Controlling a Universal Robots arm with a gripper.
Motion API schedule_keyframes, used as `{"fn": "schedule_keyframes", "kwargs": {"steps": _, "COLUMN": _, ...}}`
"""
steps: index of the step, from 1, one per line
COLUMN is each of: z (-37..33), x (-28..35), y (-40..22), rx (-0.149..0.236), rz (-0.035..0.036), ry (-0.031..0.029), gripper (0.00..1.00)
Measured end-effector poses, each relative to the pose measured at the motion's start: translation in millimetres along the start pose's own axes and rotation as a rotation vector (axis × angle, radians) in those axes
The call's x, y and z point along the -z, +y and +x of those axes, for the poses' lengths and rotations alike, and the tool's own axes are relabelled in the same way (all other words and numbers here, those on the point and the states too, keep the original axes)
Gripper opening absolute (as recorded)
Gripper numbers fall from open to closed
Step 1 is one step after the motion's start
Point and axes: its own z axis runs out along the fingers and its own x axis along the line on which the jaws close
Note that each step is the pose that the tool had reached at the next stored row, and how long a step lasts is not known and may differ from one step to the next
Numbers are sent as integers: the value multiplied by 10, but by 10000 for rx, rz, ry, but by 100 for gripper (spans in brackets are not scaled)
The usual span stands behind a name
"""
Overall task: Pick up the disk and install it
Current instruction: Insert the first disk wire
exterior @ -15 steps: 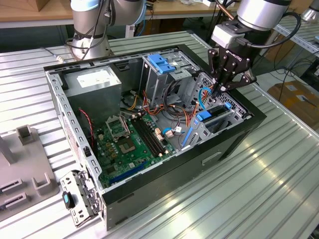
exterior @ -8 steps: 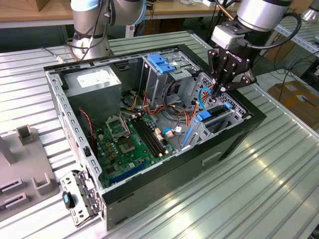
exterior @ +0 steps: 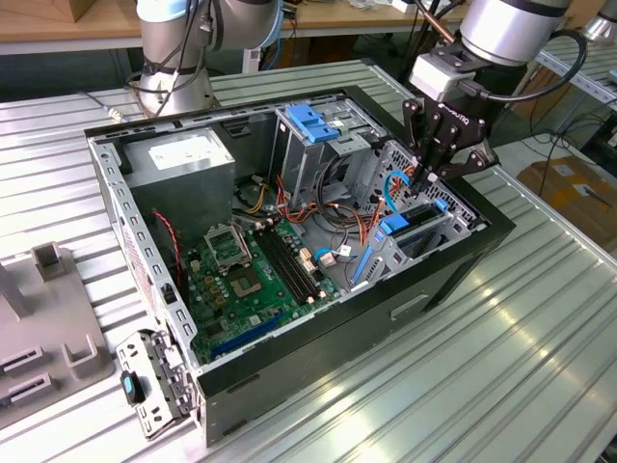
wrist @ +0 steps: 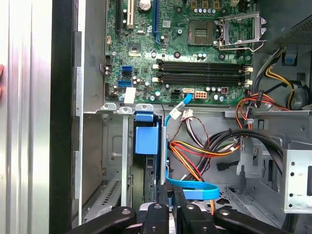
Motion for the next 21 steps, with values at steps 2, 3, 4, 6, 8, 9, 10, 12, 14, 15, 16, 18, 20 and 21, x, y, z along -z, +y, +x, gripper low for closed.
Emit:
{"fn": "schedule_keyframes", "kwargs": {"steps": 2, "z": 2, "x": 0, "y": 0, "rx": 1, "rz": 0, "ry": 0, "gripper": 16}}
{"fn": "schedule_keyframes", "kwargs": {"steps": 3, "z": 5, "x": 0, "y": 0, "rx": 1, "rz": 0, "ry": 0, "gripper": 16}}
{"fn": "schedule_keyframes", "kwargs": {"steps": 4, "z": 5, "x": 0, "y": 0, "rx": 1, "rz": 0, "ry": 1, "gripper": 16}}
{"fn": "schedule_keyframes", "kwargs": {"steps": 6, "z": 5, "x": 0, "y": 0, "rx": 1, "rz": 0, "ry": 1, "gripper": 16}}
{"fn": "schedule_keyframes", "kwargs": {"steps": 8, "z": 5, "x": -1, "y": 0, "rx": 2, "rz": 0, "ry": 1, "gripper": 16}}
{"fn": "schedule_keyframes", "kwargs": {"steps": 9, "z": 5, "x": -1, "y": 0, "rx": 2, "rz": 0, "ry": 1, "gripper": 16}}
{"fn": "schedule_keyframes", "kwargs": {"steps": 10, "z": 5, "x": -1, "y": 0, "rx": 1, "rz": 0, "ry": 1, "gripper": 16}}
{"fn": "schedule_keyframes", "kwargs": {"steps": 12, "z": 5, "x": -6, "y": 0, "rx": 2, "rz": 0, "ry": -2, "gripper": 16}}
{"fn": "schedule_keyframes", "kwargs": {"steps": 14, "z": 14, "x": -9, "y": 1, "rx": 2, "rz": 0, "ry": -1, "gripper": 16}}
{"fn": "schedule_keyframes", "kwargs": {"steps": 15, "z": 28, "x": -12, "y": 1, "rx": 5, "rz": 0, "ry": 1, "gripper": 16}}
{"fn": "schedule_keyframes", "kwargs": {"steps": 16, "z": 36, "x": -17, "y": 2, "rx": 7, "rz": 0, "ry": -1, "gripper": 16}}
{"fn": "schedule_keyframes", "kwargs": {"steps": 18, "z": 68, "x": -36, "y": 3, "rx": 32, "rz": 3, "ry": 0, "gripper": 16}}
{"fn": "schedule_keyframes", "kwargs": {"steps": 20, "z": 87, "x": -58, "y": 8, "rx": 92, "rz": 31, "ry": -2, "gripper": 16}}
{"fn": "schedule_keyframes", "kwargs": {"steps": 21, "z": 97, "x": -71, "y": 15, "rx": 153, "rz": 65, "ry": 0, "gripper": 16}}
